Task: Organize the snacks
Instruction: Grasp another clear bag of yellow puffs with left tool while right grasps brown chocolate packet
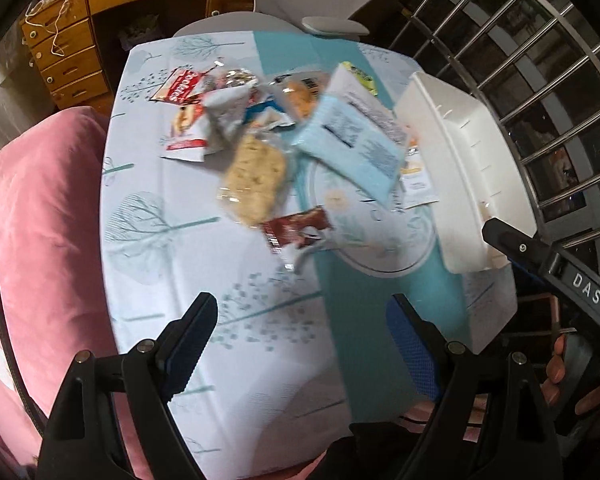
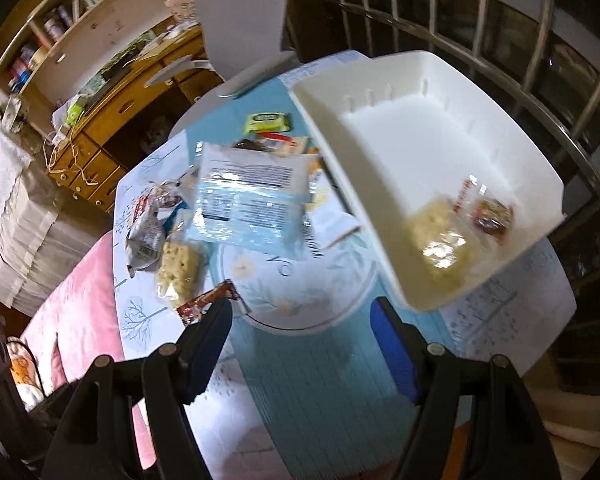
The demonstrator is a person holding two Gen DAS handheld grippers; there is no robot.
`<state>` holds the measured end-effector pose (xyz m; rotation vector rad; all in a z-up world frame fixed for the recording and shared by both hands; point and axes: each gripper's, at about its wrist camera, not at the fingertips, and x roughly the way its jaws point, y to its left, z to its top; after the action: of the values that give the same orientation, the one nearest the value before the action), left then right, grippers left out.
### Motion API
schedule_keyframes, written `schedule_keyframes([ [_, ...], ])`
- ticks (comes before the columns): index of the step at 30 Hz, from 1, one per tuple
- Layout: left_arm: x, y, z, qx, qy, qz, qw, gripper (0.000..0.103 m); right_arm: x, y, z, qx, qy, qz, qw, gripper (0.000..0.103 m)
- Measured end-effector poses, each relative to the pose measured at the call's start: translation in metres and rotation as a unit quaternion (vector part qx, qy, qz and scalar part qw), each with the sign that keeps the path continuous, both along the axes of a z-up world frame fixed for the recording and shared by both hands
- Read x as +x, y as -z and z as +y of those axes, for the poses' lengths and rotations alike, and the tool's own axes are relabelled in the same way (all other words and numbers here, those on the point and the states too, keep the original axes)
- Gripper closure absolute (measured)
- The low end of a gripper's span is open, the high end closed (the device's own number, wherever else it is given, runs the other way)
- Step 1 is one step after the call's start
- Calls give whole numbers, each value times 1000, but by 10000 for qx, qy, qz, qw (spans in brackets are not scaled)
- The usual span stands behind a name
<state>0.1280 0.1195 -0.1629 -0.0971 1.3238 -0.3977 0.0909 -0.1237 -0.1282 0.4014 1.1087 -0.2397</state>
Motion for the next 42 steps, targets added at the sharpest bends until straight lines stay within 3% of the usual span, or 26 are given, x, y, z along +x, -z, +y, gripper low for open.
schedule_keyframes([
  [7,33,16,18,183,25,209,9996,18,16,13,30,-311,-420,20,9986,31],
  [16,83,43,7,395,-83,515,9979,18,41,39,52,-434,-1539,-114,9871,31],
  [24,111,81,-8,471,-134,945,9943,18,54,67,69,-442,-2697,-178,9618,31],
  [30,126,105,-17,622,-197,1058,9922,18,56,88,91,-578,-3546,-320,9327,31],
  [36,137,117,-24,769,-199,1060,9912,18,62,107,101,-528,-3781,-338,9237,30],
  [42,144,127,-40,829,-77,1063,9908,22,67,121,106,-426,-3752,-220,9257,30],
])
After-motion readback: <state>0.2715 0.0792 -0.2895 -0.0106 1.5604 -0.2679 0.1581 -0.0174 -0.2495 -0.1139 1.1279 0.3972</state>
